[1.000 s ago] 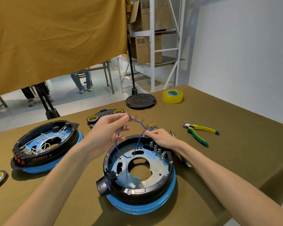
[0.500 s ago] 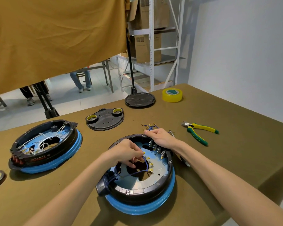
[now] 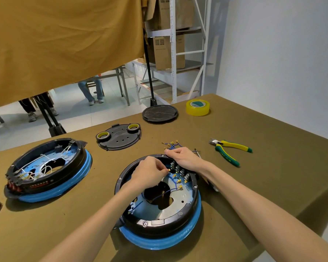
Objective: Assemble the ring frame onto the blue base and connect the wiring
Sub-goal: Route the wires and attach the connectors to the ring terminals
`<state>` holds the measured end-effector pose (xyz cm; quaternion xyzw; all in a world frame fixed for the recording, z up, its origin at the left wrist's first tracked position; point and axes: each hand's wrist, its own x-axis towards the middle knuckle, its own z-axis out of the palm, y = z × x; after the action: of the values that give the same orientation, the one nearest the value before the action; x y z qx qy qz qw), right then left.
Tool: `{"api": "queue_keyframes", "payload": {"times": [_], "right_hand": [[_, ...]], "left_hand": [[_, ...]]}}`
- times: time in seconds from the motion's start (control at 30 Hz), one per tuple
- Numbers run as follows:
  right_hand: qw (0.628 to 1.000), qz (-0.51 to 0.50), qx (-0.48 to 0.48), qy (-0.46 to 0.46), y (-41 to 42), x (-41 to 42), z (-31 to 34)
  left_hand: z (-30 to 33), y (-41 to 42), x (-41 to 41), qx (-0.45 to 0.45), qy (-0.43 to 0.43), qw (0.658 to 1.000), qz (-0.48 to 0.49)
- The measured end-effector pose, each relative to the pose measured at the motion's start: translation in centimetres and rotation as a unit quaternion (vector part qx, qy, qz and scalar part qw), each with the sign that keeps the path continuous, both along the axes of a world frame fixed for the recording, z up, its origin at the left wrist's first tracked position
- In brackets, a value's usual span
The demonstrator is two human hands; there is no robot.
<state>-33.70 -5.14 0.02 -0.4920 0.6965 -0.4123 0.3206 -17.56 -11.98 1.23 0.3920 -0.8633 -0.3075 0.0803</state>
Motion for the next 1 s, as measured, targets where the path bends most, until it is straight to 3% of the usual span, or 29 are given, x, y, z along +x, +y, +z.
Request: {"api": "queue_keyframes", "payload": {"times": [0.6, 1.0], "right_hand": [[0.999, 0.021, -0.014, -0.030, -0.3, -0.2, -0.4], [0.998, 0.059, -0.007, -0.010, -0.5, 0.1, 0.7]], "left_hand": [[-0.5, 0.4, -0.3, -0.016, 0.034, 0.999, -0.008], [1.1, 0.0, -1.0, 0.010, -0.034, 0.999, -0.006]]}}
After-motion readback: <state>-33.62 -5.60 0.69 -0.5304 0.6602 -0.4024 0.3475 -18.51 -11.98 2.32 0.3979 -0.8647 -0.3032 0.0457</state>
